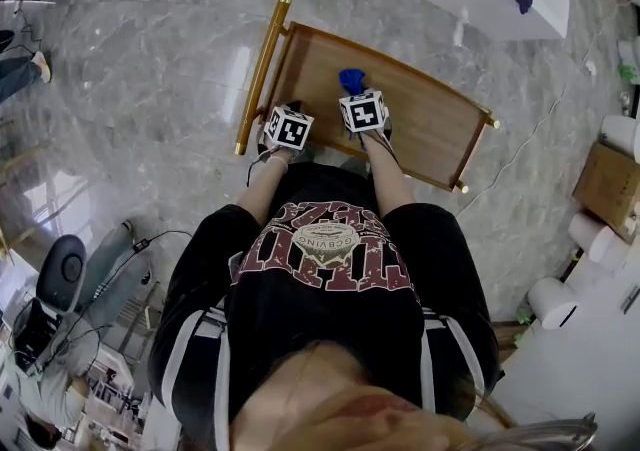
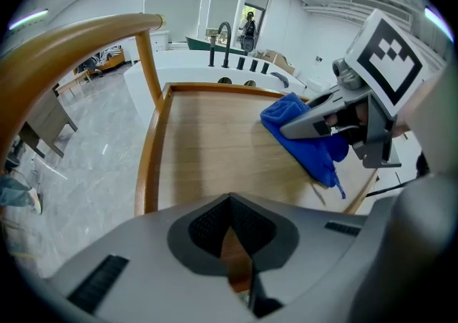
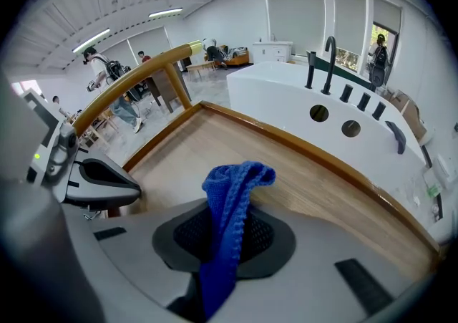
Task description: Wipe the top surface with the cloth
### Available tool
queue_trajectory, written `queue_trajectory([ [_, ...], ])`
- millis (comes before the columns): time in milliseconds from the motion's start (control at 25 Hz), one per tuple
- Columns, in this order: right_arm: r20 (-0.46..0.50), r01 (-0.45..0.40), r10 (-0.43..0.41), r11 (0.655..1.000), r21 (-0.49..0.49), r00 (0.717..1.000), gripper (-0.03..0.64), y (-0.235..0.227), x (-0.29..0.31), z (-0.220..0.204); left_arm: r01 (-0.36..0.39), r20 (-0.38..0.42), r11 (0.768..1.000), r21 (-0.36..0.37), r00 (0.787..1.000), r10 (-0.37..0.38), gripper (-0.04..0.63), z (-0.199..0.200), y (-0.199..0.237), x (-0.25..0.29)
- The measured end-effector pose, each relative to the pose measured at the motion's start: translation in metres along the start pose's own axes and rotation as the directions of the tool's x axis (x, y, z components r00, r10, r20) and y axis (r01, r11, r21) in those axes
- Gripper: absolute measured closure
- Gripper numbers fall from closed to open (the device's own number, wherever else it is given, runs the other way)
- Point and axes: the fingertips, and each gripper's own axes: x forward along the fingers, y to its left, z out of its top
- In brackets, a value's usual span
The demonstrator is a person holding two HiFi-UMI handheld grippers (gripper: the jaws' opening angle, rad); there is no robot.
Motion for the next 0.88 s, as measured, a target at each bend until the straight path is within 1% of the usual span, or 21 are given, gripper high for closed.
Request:
queue_trajectory([
  [160, 0.0, -0.016, 0.016, 0.999, -0.031, 1.0, 0.551, 0.013, 0.007, 0.008, 0.003, 0.003, 1.0, -0.014, 1.0, -0.003, 0.548, -0.006, 0.008, -0.003],
  [440, -0.008, -0.032, 0.032, 0.998, -0.061, 0.999, 0.551, 0.03, 0.017, 0.02, 0.015, 0.008, 1.0, -0.01, 1.0, -0.015, 0.548, -0.01, 0.016, -0.008],
  [640, -0.003, -0.041, 0.04, 0.996, -0.08, 0.999, 0.551, 0.041, 0.026, 0.029, 0.036, 0.009, 0.999, -0.005, 0.999, -0.036, 0.548, -0.015, 0.015, -0.01],
  [880, -0.01, -0.053, 0.052, 0.995, -0.087, 0.999, 0.551, 0.057, 0.034, 0.037, 0.072, 0.04, 0.997, -0.003, 0.997, -0.072, 0.548, -0.009, 0.008, -0.016],
])
